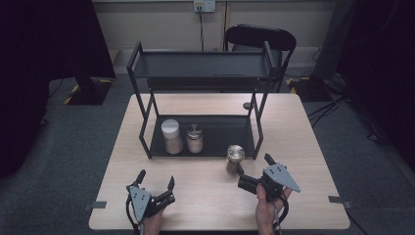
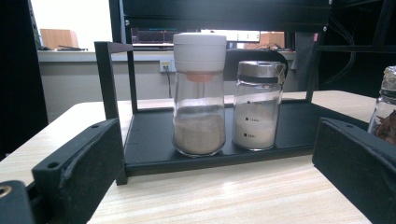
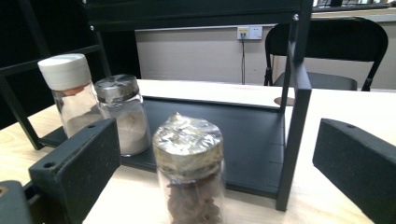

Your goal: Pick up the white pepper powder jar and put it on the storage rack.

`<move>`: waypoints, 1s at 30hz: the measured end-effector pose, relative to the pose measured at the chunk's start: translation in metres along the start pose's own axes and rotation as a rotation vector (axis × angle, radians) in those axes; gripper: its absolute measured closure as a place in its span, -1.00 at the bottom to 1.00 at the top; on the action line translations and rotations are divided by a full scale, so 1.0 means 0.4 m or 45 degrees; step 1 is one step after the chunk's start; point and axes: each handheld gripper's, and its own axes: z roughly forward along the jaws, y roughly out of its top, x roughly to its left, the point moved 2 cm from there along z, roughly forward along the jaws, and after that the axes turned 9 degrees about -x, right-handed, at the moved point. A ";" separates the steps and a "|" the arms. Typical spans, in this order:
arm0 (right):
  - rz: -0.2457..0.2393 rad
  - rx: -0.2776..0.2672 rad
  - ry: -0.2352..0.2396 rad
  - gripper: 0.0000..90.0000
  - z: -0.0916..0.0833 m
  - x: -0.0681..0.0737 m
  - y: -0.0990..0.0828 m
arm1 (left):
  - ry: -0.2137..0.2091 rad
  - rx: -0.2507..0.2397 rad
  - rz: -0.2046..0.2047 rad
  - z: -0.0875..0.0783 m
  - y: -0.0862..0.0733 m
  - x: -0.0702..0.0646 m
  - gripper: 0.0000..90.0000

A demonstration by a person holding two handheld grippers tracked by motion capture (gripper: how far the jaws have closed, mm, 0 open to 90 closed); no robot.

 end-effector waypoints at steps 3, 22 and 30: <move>-0.008 0.000 -0.006 -0.99 -0.004 -0.005 -0.010 | 0.000 0.000 0.000 0.000 0.000 0.000 -0.97; 0.021 0.018 -0.049 -0.99 -0.016 -0.026 -0.072 | -0.001 -0.002 0.001 0.000 0.000 0.000 -0.97; 0.024 0.037 -0.077 -0.99 -0.018 -0.031 -0.108 | 0.001 -0.004 0.001 -0.001 -0.001 0.000 -0.97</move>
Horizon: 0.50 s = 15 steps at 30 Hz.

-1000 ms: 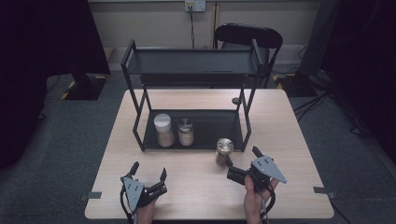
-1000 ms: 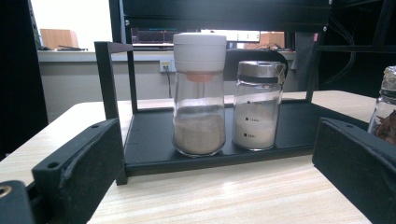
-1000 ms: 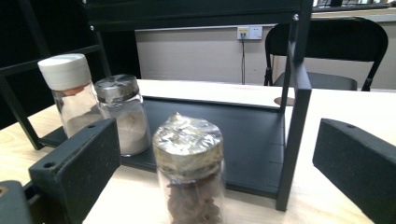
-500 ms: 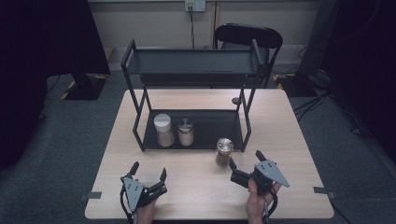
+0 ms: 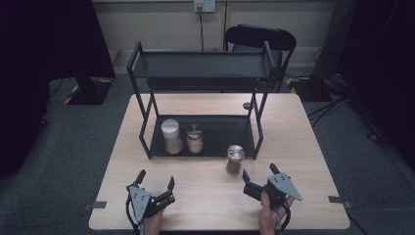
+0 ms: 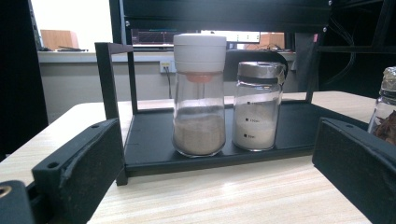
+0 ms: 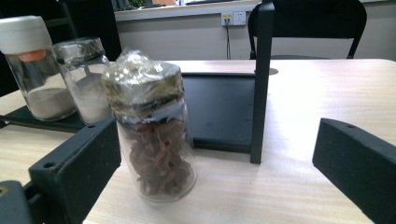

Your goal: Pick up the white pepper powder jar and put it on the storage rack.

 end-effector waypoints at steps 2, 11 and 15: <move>0.000 0.009 -0.002 -0.99 0.002 0.000 -0.006 | 0.000 -0.001 0.000 0.000 0.000 0.000 -0.97; 0.017 0.024 -0.005 -0.99 0.004 -0.005 -0.029 | 0.001 -0.003 -0.001 -0.001 -0.001 0.000 -0.97; 0.016 0.030 0.003 -0.99 0.007 -0.007 -0.028 | 0.002 -0.005 0.000 -0.001 -0.001 -0.001 -0.97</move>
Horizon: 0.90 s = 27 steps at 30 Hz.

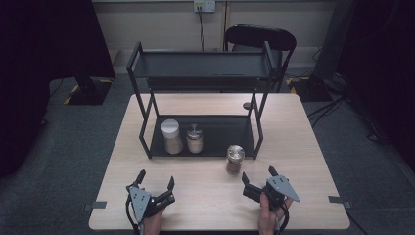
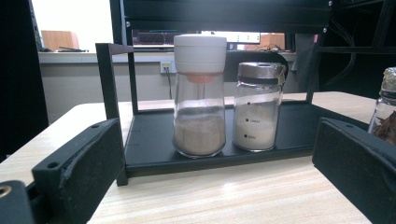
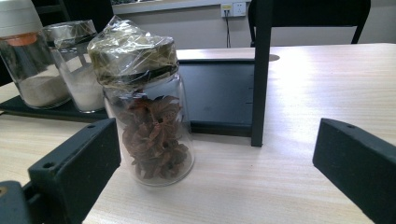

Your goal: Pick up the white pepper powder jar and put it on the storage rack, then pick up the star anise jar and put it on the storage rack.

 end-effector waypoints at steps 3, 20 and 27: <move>0.003 -0.013 -0.004 -1.00 -0.003 0.001 -0.004 | 0.000 -0.001 -0.001 0.000 0.000 0.000 -0.97; 0.036 0.016 -0.021 -1.00 -0.006 0.006 0.003 | 0.001 0.003 0.000 0.000 0.001 0.000 -0.97; 0.057 0.025 0.014 -0.95 -0.004 -0.009 0.006 | 0.000 0.005 0.000 0.001 0.001 0.000 -0.97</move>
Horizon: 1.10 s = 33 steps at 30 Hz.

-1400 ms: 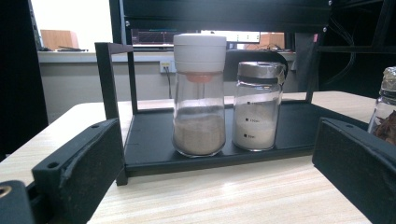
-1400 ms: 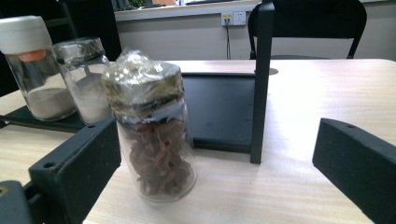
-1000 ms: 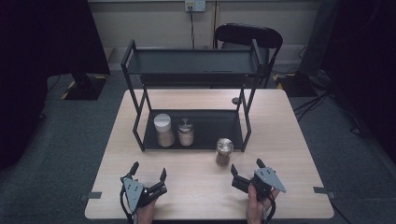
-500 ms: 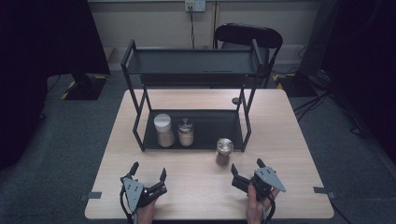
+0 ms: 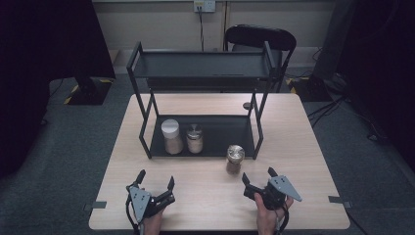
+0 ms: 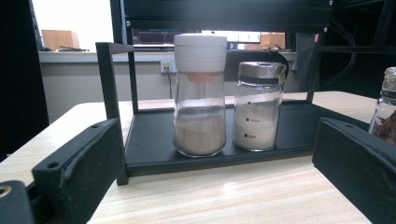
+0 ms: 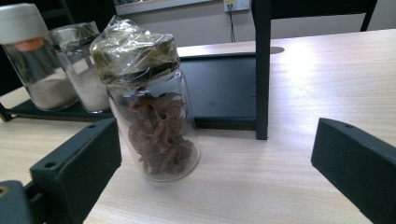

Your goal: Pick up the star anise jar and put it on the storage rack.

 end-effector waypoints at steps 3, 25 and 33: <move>-0.004 -0.007 0.009 -0.95 -0.001 -0.002 -0.002 | 0.000 0.000 -0.001 0.000 0.000 0.000 -0.97; -0.013 -0.081 0.036 -0.89 -0.017 0.003 -0.014 | -0.003 -0.001 0.000 0.000 0.000 0.001 -0.97; 0.002 -0.105 0.069 -0.90 -0.020 0.005 -0.006 | -0.003 -0.003 -0.001 -0.001 -0.001 0.001 -0.97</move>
